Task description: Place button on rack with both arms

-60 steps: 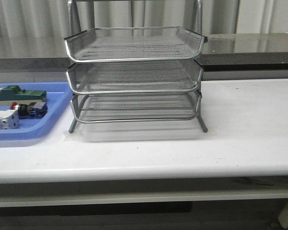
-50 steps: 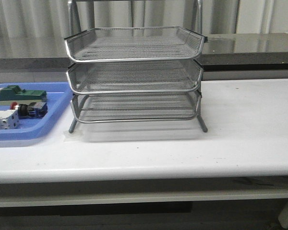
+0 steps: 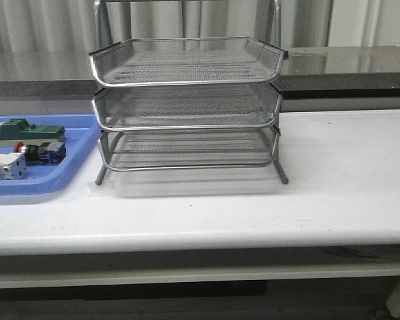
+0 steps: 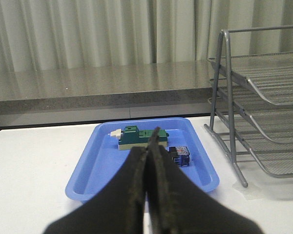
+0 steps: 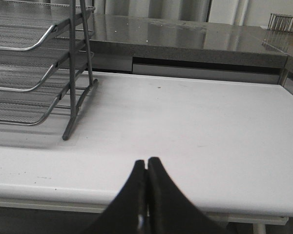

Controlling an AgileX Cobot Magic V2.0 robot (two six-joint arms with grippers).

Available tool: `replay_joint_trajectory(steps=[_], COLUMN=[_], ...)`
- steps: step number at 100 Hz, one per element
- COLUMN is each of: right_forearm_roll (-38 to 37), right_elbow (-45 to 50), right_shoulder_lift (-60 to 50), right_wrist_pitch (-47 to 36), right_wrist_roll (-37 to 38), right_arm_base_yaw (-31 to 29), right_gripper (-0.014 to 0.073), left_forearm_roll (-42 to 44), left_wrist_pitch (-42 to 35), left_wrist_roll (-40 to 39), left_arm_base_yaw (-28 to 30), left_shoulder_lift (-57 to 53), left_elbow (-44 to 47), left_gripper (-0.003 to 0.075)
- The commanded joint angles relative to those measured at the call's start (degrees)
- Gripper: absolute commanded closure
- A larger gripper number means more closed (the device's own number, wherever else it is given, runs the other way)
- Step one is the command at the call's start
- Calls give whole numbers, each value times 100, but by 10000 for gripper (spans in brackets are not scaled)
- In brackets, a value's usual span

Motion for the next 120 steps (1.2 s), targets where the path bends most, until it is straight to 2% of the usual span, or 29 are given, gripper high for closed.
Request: replay_joint_trajectory(steps=[1,25,41,49,71,91,102,120], right_forearm_roll=[-8,21,205,204,223,553,734,1260], right_elbow=[14,-62,-736,-1272,-2921,-4301,-4655,-4653], right_shoulder_lift=[-58,-58,-45,79,1361,2800,3392,4008], right_wrist_pitch=[-469,-765,-304,221,1775,3366,3459,3232], right_wrist_roll=[-29,-29,-29,-29,-29,-29,-29,-29], right_arm_base_yaw=[-50,-50,-50,-50,-50,-50,-50,-50], right_gripper=[655,655,655,655,655,655,655,655], left_forearm_roll=[-31,-31,-31,-31,-31,-31,-31,-31], left_wrist_pitch=[-501,-501,-501,-501,-501,-501,-501,-501], left_wrist_roll=[-54,-54,-54,-54,-54,-54,-54,-54], left_arm_base_yaw=[2,2,2,2,2,2,2,2], left_shoulder_lift=[-182,-182,-182,-182,-182,-182,-182,-182], left_elbow=[189,189,189,189,189,189,189,189], left_gripper=[741,741,741,741,741,741,741,741])
